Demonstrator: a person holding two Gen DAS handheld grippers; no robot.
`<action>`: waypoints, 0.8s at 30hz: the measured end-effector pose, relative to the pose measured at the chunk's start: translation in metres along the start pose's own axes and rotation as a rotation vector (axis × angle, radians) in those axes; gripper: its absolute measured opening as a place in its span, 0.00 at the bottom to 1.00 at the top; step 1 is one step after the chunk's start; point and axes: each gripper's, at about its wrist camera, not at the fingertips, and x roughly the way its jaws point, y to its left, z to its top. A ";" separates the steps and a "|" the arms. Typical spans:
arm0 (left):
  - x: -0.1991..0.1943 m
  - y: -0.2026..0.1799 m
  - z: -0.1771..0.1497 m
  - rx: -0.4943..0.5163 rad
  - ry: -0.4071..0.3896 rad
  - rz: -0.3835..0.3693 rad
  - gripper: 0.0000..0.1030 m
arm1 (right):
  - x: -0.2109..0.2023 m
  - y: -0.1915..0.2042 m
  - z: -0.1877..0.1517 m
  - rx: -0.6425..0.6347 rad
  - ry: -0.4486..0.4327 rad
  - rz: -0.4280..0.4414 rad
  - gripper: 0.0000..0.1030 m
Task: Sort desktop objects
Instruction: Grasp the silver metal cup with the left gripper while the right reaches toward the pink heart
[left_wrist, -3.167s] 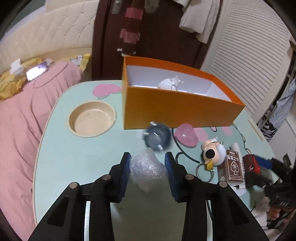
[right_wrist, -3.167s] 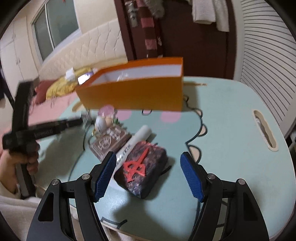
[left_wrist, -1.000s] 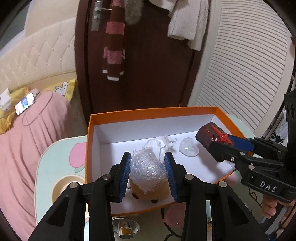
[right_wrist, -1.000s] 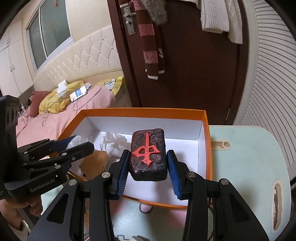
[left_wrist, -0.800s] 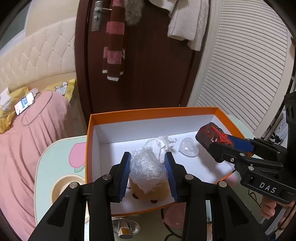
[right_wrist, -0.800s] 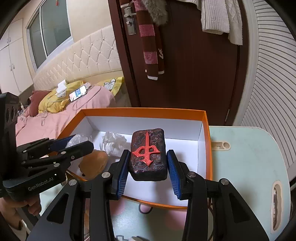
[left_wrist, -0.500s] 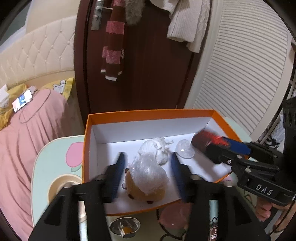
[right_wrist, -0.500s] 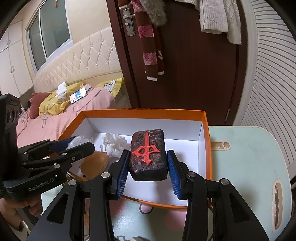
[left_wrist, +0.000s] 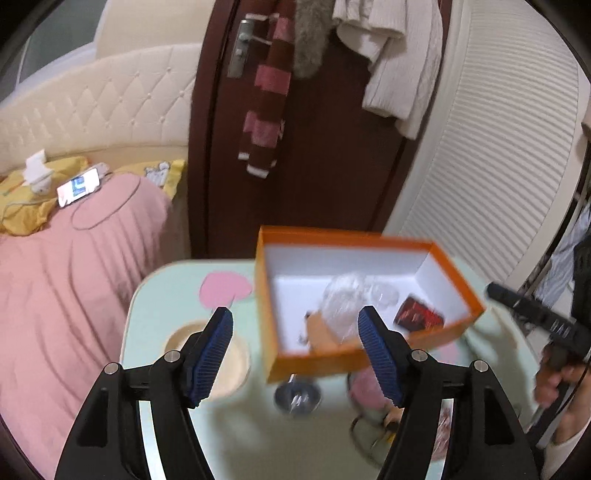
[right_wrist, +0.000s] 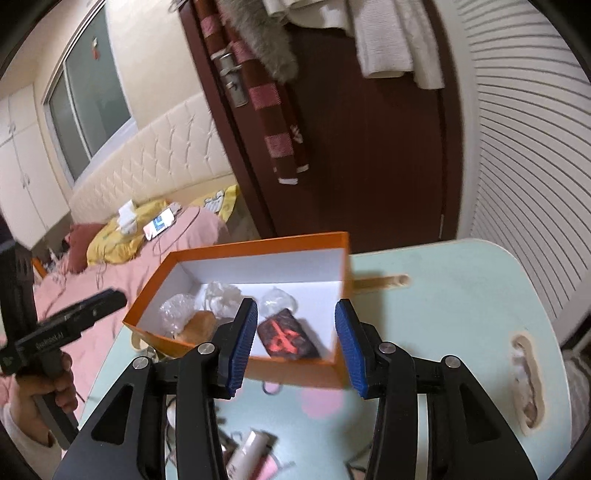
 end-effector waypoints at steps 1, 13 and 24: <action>0.003 0.001 -0.006 0.003 0.016 -0.002 0.68 | -0.004 -0.005 -0.003 0.010 0.001 -0.004 0.46; 0.046 -0.009 -0.032 0.068 0.147 0.005 0.67 | 0.007 -0.012 -0.039 0.040 0.104 -0.007 0.48; 0.032 -0.004 -0.047 0.051 0.179 -0.016 0.32 | 0.015 0.034 -0.053 -0.052 0.134 0.063 0.48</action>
